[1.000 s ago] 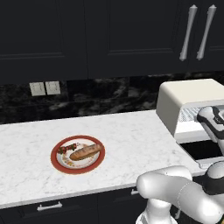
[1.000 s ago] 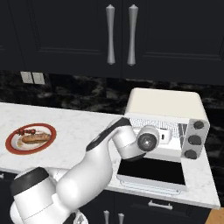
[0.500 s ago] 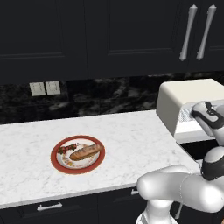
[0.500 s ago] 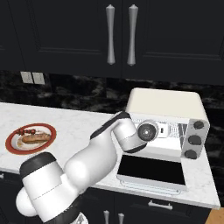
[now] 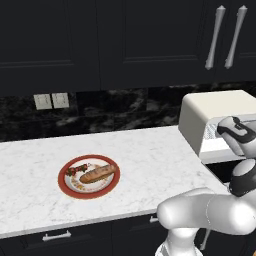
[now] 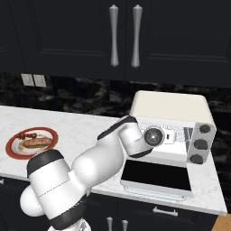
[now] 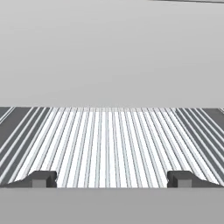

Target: Pick up the kebab skewer and baguette bread, and place them inside the toaster oven. Close the toaster oven door and start by setting the timer.

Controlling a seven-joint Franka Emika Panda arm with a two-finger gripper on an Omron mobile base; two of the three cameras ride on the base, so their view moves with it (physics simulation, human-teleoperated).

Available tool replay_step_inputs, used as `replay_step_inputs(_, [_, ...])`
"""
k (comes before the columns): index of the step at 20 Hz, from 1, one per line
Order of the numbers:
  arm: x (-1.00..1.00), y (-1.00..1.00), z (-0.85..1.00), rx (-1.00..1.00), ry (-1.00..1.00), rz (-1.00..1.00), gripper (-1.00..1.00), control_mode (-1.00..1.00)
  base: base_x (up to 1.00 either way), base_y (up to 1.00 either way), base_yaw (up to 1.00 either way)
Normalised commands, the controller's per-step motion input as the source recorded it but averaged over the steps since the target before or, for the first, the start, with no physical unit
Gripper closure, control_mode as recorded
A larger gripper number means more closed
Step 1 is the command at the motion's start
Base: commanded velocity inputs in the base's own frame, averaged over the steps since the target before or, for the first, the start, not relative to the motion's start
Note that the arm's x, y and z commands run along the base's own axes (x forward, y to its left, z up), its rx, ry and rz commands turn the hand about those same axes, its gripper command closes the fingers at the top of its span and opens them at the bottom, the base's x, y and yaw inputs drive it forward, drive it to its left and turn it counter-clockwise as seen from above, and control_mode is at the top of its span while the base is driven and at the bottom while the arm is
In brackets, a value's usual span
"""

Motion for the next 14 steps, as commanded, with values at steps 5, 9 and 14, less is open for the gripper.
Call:
replay_step_inputs(5, [0.06,-0.01,-0.05,0.00,0.05,0.01,-1.00,-1.00,0.00,0.00,0.00])
replay_step_inputs(9, [0.00,0.00,-0.13,0.00,0.09,0.00,-1.00,-1.00,0.00,0.00,0.00])
replay_step_inputs(14, [0.00,0.00,-0.16,0.00,0.13,0.00,-1.00,-1.00,0.00,0.00,0.00])
